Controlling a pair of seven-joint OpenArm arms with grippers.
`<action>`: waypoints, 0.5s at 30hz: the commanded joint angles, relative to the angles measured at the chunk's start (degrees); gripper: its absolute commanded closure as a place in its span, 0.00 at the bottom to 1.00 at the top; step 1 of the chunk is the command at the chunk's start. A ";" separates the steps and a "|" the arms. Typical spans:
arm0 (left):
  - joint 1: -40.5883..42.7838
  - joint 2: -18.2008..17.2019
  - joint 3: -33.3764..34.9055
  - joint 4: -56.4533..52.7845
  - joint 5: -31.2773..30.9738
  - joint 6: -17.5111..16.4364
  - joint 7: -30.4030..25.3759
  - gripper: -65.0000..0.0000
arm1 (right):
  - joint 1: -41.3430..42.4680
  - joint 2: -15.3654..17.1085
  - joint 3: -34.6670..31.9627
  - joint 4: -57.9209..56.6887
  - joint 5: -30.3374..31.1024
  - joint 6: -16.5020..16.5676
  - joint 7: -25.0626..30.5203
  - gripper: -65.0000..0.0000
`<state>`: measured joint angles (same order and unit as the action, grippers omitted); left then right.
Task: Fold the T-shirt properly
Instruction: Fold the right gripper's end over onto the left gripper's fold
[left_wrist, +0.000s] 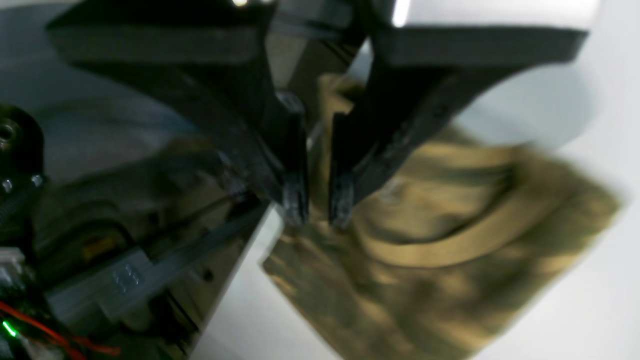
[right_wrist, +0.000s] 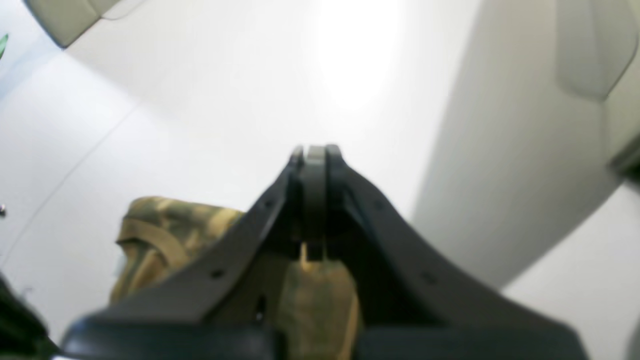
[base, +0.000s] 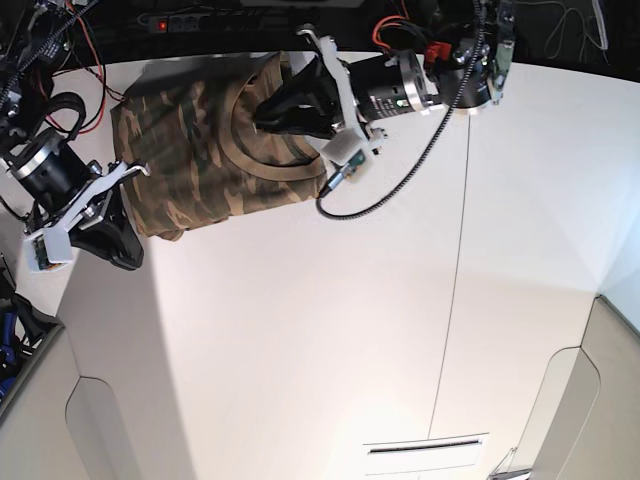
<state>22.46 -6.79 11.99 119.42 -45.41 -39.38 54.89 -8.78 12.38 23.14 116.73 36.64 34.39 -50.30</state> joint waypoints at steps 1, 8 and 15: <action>-0.66 0.00 1.42 -0.59 0.83 -0.62 -2.67 0.87 | 1.38 0.48 -0.13 -1.25 0.85 -0.13 1.73 1.00; -6.75 0.44 7.56 -15.91 7.98 1.03 -8.79 0.87 | 8.57 0.48 -4.17 -21.99 0.83 -0.04 1.73 1.00; -11.96 0.42 7.87 -27.91 8.00 1.03 -8.74 0.87 | 15.17 0.48 -10.95 -42.40 -0.09 0.33 3.32 1.00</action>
<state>11.18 -6.52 19.86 90.80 -37.12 -38.19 46.52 5.54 12.36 12.12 73.52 36.07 34.50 -47.55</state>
